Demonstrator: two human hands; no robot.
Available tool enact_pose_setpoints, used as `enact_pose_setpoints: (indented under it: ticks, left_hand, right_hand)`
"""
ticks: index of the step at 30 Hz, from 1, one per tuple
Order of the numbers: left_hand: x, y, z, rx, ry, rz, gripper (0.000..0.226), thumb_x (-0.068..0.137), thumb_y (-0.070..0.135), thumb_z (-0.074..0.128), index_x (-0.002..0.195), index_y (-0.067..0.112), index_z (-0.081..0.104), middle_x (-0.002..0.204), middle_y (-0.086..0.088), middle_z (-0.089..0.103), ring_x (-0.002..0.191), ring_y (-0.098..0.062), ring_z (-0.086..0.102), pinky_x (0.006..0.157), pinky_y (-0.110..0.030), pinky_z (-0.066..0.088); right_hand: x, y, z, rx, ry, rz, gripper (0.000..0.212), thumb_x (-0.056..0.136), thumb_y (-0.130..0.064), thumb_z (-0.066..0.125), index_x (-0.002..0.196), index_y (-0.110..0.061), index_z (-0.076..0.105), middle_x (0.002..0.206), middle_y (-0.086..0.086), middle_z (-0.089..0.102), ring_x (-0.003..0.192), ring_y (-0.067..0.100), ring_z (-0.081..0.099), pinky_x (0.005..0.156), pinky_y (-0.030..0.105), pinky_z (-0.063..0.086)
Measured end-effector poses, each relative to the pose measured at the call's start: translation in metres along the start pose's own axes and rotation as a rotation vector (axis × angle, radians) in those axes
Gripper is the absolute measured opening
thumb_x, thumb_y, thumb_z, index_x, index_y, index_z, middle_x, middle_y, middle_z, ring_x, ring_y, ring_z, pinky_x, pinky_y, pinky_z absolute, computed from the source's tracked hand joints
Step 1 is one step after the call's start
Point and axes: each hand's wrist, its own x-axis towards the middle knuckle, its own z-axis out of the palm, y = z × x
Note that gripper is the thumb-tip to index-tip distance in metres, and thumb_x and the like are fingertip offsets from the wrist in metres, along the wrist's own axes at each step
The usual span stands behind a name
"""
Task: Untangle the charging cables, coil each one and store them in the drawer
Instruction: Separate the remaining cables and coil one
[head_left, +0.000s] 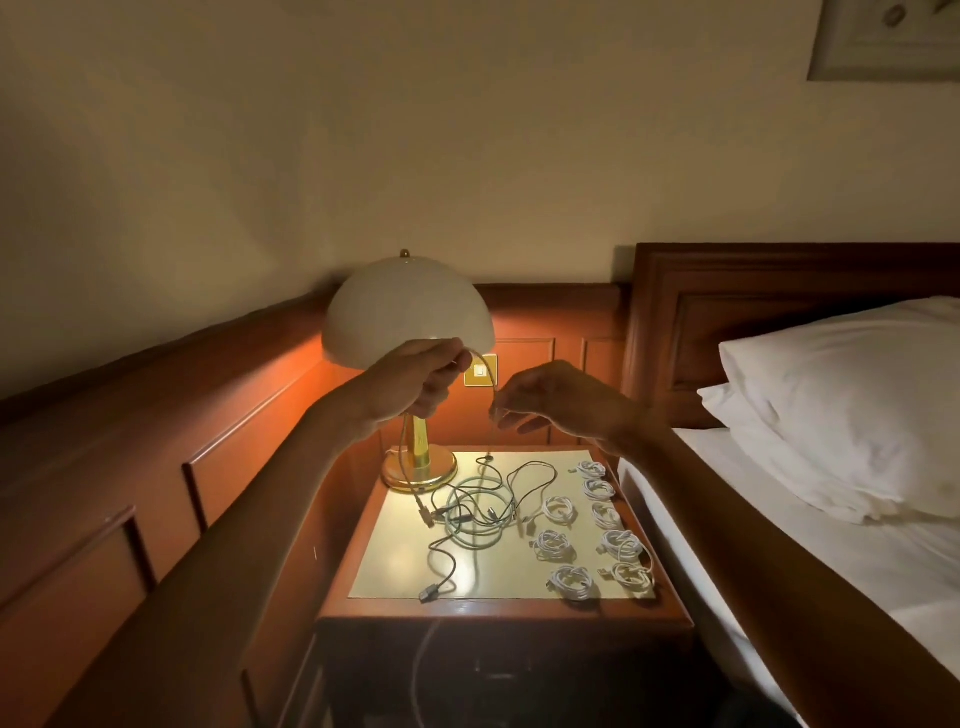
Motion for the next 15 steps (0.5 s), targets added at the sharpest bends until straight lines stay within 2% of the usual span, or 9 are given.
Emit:
enact_pose_setpoints:
  ticks: [2,3,5,6,7,9,11,13,15]
  left_hand:
    - [-0.007,-0.012,-0.003,-0.053,0.037,-0.017,0.032,0.105,0.036,0.039,0.085,0.017,0.054,0.062,0.001,0.023,0.052,-0.013,0.02,0.049,-0.027,0.017]
    - [-0.011,-0.02,-0.005,-0.046,0.041,-0.027,0.031,0.104,0.036,0.041,0.089,0.015,0.058,0.063,0.0,0.027,0.053,-0.014,0.027,0.051,-0.026,0.025]
    - [-0.022,-0.042,-0.007,0.048,0.005,-0.071,0.03,0.104,0.033,0.041,0.098,0.012,0.061,0.065,0.001,0.039,0.062,-0.015,0.048,0.064,-0.025,0.043]
    - [-0.027,-0.054,-0.008,0.115,-0.027,-0.105,0.03,0.105,0.032,0.04,0.101,0.011,0.062,0.066,0.004,0.044,0.069,-0.016,0.055,0.074,-0.028,0.047]
    - [-0.033,-0.065,-0.009,0.16,-0.057,-0.14,0.032,0.105,0.032,0.039,0.103,0.01,0.063,0.066,0.007,0.047,0.073,-0.015,0.058,0.081,-0.03,0.048]
    - [-0.04,-0.081,-0.008,0.127,-0.058,-0.201,0.033,0.105,0.033,0.038,0.104,0.011,0.063,0.066,0.007,0.045,0.068,-0.013,0.055,0.083,-0.032,0.049]
    - [-0.043,-0.086,-0.004,0.015,0.0,-0.21,0.029,0.105,0.032,0.039,0.101,0.013,0.06,0.065,0.005,0.037,0.06,-0.011,0.043,0.076,-0.032,0.049]
    - [-0.042,-0.084,0.002,-0.092,0.052,-0.175,0.026,0.104,0.034,0.04,0.098,0.014,0.057,0.066,0.003,0.03,0.058,-0.011,0.03,0.069,-0.03,0.046]
    - [-0.038,-0.078,0.008,-0.164,0.044,-0.133,0.025,0.1,0.036,0.043,0.098,0.015,0.056,0.067,0.0,0.024,0.06,-0.015,0.021,0.067,-0.03,0.039]
  right_hand:
    - [-0.001,0.0,-0.003,0.042,0.089,-0.013,0.021,0.101,-0.021,0.055,0.093,-0.009,0.071,0.095,0.006,0.075,0.089,0.018,0.072,0.084,0.04,0.057]
    - [-0.001,0.0,-0.005,0.091,0.16,-0.023,0.023,0.102,-0.02,0.051,0.093,-0.008,0.068,0.095,0.008,0.073,0.084,0.019,0.072,0.081,0.04,0.058]
    - [-0.002,-0.001,-0.013,0.211,0.313,-0.044,0.026,0.106,-0.02,0.043,0.092,-0.007,0.062,0.092,0.009,0.069,0.075,0.019,0.071,0.072,0.038,0.057]
    - [-0.002,-0.001,-0.017,0.244,0.372,-0.05,0.027,0.107,-0.02,0.04,0.091,-0.009,0.059,0.089,0.009,0.067,0.071,0.019,0.07,0.069,0.039,0.056]
    - [-0.001,0.001,-0.019,0.24,0.417,-0.049,0.027,0.107,-0.021,0.04,0.089,-0.011,0.057,0.086,0.008,0.065,0.068,0.019,0.07,0.069,0.041,0.056]
    - [-0.001,0.01,-0.021,0.077,0.482,-0.046,0.025,0.106,-0.022,0.042,0.088,-0.015,0.056,0.083,0.004,0.063,0.066,0.018,0.069,0.072,0.046,0.056]
    - [-0.004,0.015,-0.019,-0.238,0.477,-0.082,0.014,0.103,-0.028,0.051,0.103,-0.017,0.059,0.094,-0.001,0.064,0.078,0.017,0.066,0.077,0.045,0.057]
    - [-0.008,0.016,-0.011,-0.431,0.366,-0.129,0.045,0.097,-0.04,0.058,0.137,-0.021,0.05,0.118,-0.002,0.057,0.104,0.013,0.057,0.087,0.033,0.047]
    - [-0.008,0.014,0.002,-0.474,0.183,-0.133,0.06,0.096,-0.044,0.058,0.15,-0.026,0.038,0.139,-0.001,0.051,0.124,0.01,0.046,0.099,0.026,0.034]
